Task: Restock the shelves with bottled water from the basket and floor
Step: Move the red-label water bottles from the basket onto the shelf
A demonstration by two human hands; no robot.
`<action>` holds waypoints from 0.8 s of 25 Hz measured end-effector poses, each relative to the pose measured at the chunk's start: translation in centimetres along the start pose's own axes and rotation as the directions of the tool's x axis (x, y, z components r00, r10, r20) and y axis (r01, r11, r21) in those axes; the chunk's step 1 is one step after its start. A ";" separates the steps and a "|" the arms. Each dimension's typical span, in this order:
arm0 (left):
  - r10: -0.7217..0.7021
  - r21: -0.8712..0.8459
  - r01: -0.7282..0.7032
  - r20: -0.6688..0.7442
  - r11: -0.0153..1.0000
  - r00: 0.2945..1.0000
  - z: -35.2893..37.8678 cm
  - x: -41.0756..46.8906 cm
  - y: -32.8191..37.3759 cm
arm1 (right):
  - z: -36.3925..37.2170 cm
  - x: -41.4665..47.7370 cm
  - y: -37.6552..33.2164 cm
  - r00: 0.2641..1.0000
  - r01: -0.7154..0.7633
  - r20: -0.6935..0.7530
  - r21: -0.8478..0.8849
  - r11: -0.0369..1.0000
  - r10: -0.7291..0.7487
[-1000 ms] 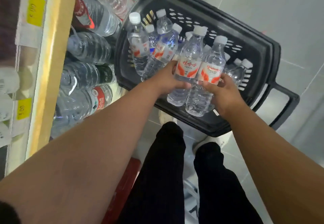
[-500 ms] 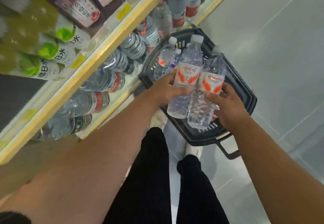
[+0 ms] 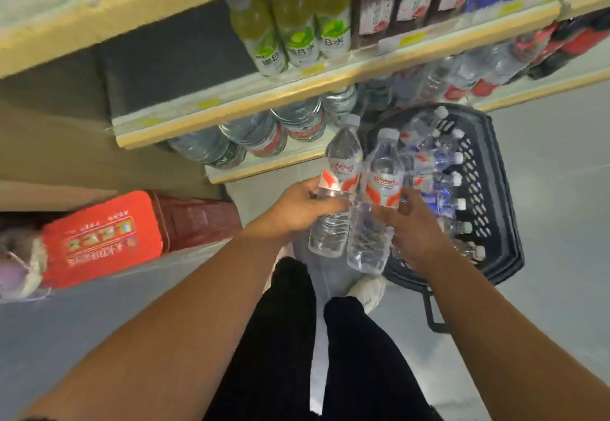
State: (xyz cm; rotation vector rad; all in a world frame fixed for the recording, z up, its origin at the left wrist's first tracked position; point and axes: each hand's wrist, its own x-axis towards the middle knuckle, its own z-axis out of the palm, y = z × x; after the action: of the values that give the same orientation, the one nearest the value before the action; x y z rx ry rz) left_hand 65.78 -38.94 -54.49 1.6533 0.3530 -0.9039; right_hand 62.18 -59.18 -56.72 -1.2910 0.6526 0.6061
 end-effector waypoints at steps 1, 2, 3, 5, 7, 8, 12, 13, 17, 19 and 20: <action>0.014 -0.023 -0.015 -0.030 1.000 0.999 -1.3 -1.6 -0.2 | 1.5 -0.6 -0.6 1.000 0.000 0.026 -0.033 0.999 0.001; 0.010 -0.050 -0.013 -0.060 0.999 0.998 -2.5 -3.0 -0.6 | 3.1 -1.1 -1.0 0.998 -0.010 0.057 -0.065 0.998 0.014; -0.009 -0.094 0.000 -0.097 0.996 0.995 -3.9 -4.5 -0.9 | 4.8 -1.5 -1.4 0.996 -0.019 0.090 -0.097 0.995 0.028; -0.044 -0.169 0.016 -0.163 0.985 0.986 -6.2 -6.8 -1.2 | 8.0 -2.0 -2.4 0.989 -0.022 0.139 -0.134 0.991 0.041; -0.051 -0.200 0.009 -0.207 0.980 0.977 -8.6 -8.1 -2.1 | 11.1 -2.0 -2.8 0.983 -0.003 0.179 -0.191 0.982 0.038; -0.050 -0.222 -0.002 -0.227 0.975 0.973 -10.0 -8.6 -2.8 | 12.8 -2.0 -2.9 0.978 0.010 0.204 -0.222 0.975 0.036; -0.041 -0.281 -0.046 -0.296 0.959 0.954 -15.0 -9.0 -5.9 | 18.7 -0.8 -2.6 0.968 0.054 0.250 -0.307 0.950 0.026; -0.041 -0.297 -0.054 -0.304 0.953 0.952 -16.4 -8.8 -6.8 | 20.2 0.0 -2.1 0.967 0.062 0.252 -0.331 0.941 0.025; 0.015 -0.279 -0.113 -0.331 0.954 0.944 -21.7 -7.6 -9.7 | 25.5 3.3 -0.4 0.966 0.073 0.258 -0.319 0.945 0.013; 0.026 -0.303 -0.141 -0.354 0.943 0.935 -24.2 -6.9 -10.9 | 27.9 4.9 0.5 0.960 0.075 0.279 -0.280 0.957 0.007; 0.033 -0.310 -0.153 -0.361 0.938 0.932 -25.3 -6.7 -11.4 | 28.7 5.7 0.8 0.957 0.075 0.289 -0.278 0.958 0.009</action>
State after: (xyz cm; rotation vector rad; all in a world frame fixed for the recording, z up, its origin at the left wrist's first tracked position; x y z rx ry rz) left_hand 63.34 -10.62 -56.55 1.4941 0.6308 -0.4393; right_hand 68.32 -30.55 -57.07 -1.4427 0.3074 0.8657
